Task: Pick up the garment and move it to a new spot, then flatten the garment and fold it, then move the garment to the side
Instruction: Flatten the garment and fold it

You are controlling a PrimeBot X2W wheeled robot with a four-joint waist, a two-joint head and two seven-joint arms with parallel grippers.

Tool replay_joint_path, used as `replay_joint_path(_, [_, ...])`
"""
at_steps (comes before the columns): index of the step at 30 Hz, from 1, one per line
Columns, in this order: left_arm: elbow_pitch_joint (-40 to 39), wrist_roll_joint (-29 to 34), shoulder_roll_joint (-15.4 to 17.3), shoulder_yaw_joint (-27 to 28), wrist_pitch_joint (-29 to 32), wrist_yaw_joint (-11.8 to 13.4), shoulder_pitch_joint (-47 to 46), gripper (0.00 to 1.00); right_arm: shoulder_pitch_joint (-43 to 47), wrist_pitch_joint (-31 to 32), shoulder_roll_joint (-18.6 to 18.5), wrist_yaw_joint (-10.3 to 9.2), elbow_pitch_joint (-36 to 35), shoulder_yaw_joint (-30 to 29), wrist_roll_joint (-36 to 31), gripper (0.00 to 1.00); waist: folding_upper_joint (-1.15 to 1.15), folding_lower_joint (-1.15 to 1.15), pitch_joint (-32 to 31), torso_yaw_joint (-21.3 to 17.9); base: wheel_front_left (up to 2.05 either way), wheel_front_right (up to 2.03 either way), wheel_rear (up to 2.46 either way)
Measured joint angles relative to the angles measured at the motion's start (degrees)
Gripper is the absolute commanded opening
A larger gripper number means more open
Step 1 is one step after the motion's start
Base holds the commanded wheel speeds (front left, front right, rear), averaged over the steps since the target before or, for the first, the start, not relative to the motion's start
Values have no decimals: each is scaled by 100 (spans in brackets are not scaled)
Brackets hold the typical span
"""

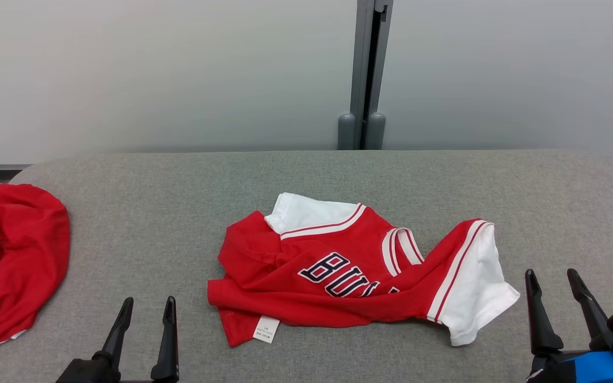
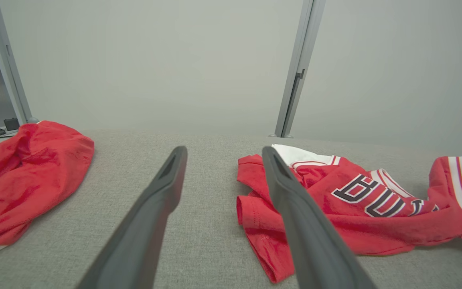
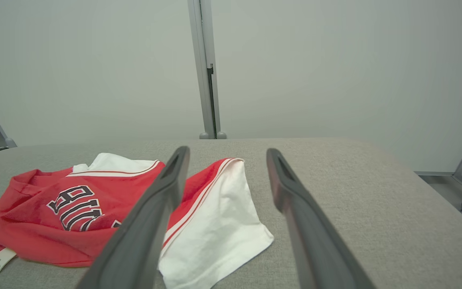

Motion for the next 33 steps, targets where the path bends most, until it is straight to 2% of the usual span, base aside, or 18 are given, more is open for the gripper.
replay_joint_path(9, [33, -53, -31, -125, 155, 1, 21, 100, 31, 202, 0, 0, 12, 60, 26, 100, 0, 0, 7, 11, 0, 0, 0])
replay_joint_path(14, [266, -159, -80, -307, 708, -21, -70, 100, 13, 748, 1, 1, 69, 140, -224, 100, 0, 0, 54, -41, 0, 0, 0])
replay_joint_path(19, [754, -269, -216, -489, 1343, -53, -508, 100, -208, 1415, -2, 0, 212, 89, -398, 100, 0, 0, 134, -69, 0, 0, 0])
replay_joint_path(24, [1512, -396, -383, -595, 2026, -48, -1068, 100, -482, 1764, 0, 1, 337, -31, -441, 100, 0, 1, 311, -113, 0, 0, 0])
replay_joint_path(29, [2096, -439, -509, -665, 2413, 47, -1502, 100, -854, 2019, -4, 0, 744, -179, -612, 100, 0, 1, 511, -194, 0, 0, 0])
replay_joint_path(33, [2371, -374, -504, -664, 2468, 179, -1760, 100, -1256, 2063, 1, 1, 1072, -207, -749, 100, 1, 1, 649, -230, 0, 0, 0])
